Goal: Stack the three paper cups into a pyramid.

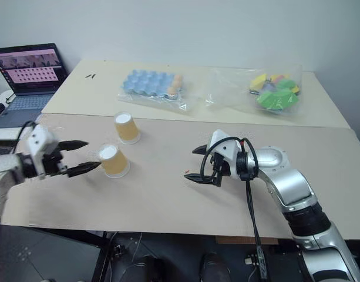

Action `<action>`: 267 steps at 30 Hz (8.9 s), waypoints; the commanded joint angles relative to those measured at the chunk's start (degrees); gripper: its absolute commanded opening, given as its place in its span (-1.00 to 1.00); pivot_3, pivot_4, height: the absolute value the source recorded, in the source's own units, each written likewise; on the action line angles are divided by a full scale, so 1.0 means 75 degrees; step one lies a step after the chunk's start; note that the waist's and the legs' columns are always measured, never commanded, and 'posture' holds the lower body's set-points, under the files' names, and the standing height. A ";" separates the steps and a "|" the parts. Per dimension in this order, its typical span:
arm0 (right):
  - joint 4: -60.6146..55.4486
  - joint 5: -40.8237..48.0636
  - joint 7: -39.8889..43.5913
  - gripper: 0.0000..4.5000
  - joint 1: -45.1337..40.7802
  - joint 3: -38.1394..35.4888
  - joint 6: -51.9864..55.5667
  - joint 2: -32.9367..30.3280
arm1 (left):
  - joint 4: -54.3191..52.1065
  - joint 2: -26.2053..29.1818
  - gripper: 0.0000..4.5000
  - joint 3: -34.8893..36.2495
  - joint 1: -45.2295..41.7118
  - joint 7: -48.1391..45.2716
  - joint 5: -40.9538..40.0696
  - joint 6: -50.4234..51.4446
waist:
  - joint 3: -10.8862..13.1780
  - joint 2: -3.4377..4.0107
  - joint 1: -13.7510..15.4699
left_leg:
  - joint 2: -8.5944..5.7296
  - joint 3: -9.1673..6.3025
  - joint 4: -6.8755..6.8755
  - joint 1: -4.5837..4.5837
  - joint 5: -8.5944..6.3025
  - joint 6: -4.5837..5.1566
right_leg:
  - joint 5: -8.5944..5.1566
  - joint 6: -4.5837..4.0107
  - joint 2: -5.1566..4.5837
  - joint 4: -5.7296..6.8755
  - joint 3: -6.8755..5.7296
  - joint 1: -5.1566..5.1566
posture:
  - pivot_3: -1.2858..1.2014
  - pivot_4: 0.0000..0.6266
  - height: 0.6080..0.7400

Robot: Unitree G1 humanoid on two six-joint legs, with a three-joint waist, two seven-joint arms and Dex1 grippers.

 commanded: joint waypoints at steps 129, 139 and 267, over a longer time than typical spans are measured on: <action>-0.0816 -0.0164 -0.1282 1.00 0.0337 -0.1076 0.0867 0.0284 | 0.6421 -0.4373 0.66 -0.0224 -0.4759 0.5603 0.2497 -0.2811 | -0.0003 -0.0001 -0.0079 | -0.0001 -0.0088 0.0092 -0.0056 -0.0002 0.0015 | 0.0007 0.0011 0.0003 0.0008 -0.0058 0.0025 | 0.03 -0.52 0.93; -0.0789 -0.0195 -0.1286 1.00 0.0348 -0.1005 0.0885 0.0304 | 0.5524 -0.4164 0.32 -0.0408 -0.4218 0.4585 0.2447 -0.3148 | -0.0003 -0.0001 -0.0088 | -0.0001 -0.0089 0.0092 -0.0057 -0.0002 0.0015 | 0.0007 0.0011 0.0003 0.0008 -0.0060 0.0026 | 0.03 -0.52 0.93; 0.1861 0.0322 -0.1111 0.22 -0.2487 -0.2061 0.1227 0.0775 | -0.4221 -0.0392 1.00 -0.0361 -0.0218 0.0098 -0.1632 0.2773 | 0.0055 0.0099 -0.0110 | -0.0021 -0.0146 0.0118 -0.0023 -0.0011 0.0039 | 0.0003 0.0027 0.0005 0.0024 0.0036 0.0032 | 0.03 -0.52 0.93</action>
